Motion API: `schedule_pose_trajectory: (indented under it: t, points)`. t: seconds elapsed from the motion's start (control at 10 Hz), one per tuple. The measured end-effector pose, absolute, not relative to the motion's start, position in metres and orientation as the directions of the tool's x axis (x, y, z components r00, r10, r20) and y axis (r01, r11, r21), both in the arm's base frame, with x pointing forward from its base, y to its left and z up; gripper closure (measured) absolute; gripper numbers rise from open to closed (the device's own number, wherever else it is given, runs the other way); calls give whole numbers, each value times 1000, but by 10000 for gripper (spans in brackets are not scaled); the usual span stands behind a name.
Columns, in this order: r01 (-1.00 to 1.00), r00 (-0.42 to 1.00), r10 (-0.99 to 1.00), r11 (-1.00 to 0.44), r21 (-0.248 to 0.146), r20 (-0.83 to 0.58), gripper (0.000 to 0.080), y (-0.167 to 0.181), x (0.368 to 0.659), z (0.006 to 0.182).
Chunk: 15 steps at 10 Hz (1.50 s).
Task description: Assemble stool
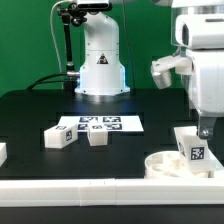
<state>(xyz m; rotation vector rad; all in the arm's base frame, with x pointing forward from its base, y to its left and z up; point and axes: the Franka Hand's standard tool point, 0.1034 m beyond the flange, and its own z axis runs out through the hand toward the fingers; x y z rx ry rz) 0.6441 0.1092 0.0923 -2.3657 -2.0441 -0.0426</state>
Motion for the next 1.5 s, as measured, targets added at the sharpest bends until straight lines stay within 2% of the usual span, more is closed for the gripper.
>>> schedule_pose_trajectory:
  t: [0.3, 0.7, 0.9, 1.0, 1.3, 1.5]
  points:
    - [992, 127, 992, -127, -6, 17, 151, 110, 641, 81]
    - [991, 136, 991, -136, -12, 16, 151, 105, 640, 78]
    - [990, 138, 990, -138, -12, 16, 414, 104, 640, 77]
    - [990, 139, 990, -139, -12, 16, 458, 104, 640, 77]
    - [977, 213, 977, -212, -14, 16, 458, 104, 640, 77]
    - [883, 468, 884, -468, -24, 12, 458, 105, 639, 77]
